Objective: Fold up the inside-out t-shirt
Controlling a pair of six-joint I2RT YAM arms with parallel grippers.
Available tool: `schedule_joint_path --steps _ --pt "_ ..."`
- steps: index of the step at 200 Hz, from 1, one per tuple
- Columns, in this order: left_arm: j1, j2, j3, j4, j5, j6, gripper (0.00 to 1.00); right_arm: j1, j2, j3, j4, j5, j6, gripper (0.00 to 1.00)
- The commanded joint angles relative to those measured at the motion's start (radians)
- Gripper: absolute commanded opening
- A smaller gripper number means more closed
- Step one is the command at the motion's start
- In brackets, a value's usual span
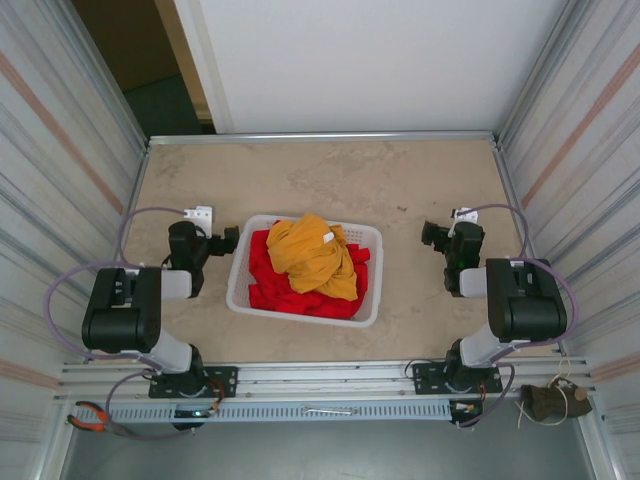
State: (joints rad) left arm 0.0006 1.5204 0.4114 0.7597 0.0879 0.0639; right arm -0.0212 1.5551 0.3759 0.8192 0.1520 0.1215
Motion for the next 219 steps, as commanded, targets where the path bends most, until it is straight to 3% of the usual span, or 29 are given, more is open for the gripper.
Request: schedule_joint_path --steps 1,18,38,64,80,96,103,118,138,152,172,187,219 --pt "0.019 -0.026 0.007 0.035 0.041 -0.005 0.98 -0.004 -0.021 0.009 0.021 -0.014 -0.004 0.99" --pt "0.028 -0.115 0.076 -0.174 0.014 -0.029 0.99 0.012 -0.106 0.062 -0.147 0.045 0.001 0.99" --pt "0.034 -0.193 0.136 -0.306 -0.039 -0.054 0.99 0.013 -0.206 0.150 -0.343 0.071 0.008 0.99" --pt "0.034 -0.323 0.274 -0.607 -0.163 -0.240 0.99 0.018 -0.369 0.254 -0.555 0.126 0.127 0.99" --pt "0.030 -0.404 0.365 -0.842 -0.120 -0.390 0.99 0.017 -0.435 0.359 -0.736 0.178 0.320 0.99" --pt "0.011 -0.502 0.410 -1.067 -0.023 -0.517 0.99 -0.002 -0.472 0.513 -1.043 0.202 0.576 0.99" --pt "-0.016 -0.550 0.415 -1.154 -0.006 -0.562 0.99 -0.027 -0.484 0.561 -1.161 0.172 0.676 0.99" --pt "-0.093 -0.678 0.414 -1.363 0.004 -0.628 0.99 -0.070 -0.524 0.593 -1.188 -0.080 0.641 0.99" --pt "-0.256 -0.921 0.371 -1.566 -0.015 -0.766 0.99 -0.021 -0.560 0.630 -1.262 -0.191 0.596 0.99" --pt "-0.372 -1.082 0.315 -1.682 -0.032 -0.918 0.99 0.065 -0.604 0.663 -1.350 -0.194 0.575 0.99" --pt "-0.496 -1.295 0.213 -1.736 -0.004 -1.068 0.98 0.217 -0.620 0.673 -1.424 -0.126 0.583 0.99" --pt "-0.549 -1.397 0.128 -1.690 0.034 -1.094 0.99 0.319 -0.623 0.659 -1.427 -0.072 0.604 0.99" --pt "-0.557 -1.326 0.040 -1.558 0.154 -1.091 0.99 0.460 -0.586 0.652 -1.426 0.010 0.628 0.99"
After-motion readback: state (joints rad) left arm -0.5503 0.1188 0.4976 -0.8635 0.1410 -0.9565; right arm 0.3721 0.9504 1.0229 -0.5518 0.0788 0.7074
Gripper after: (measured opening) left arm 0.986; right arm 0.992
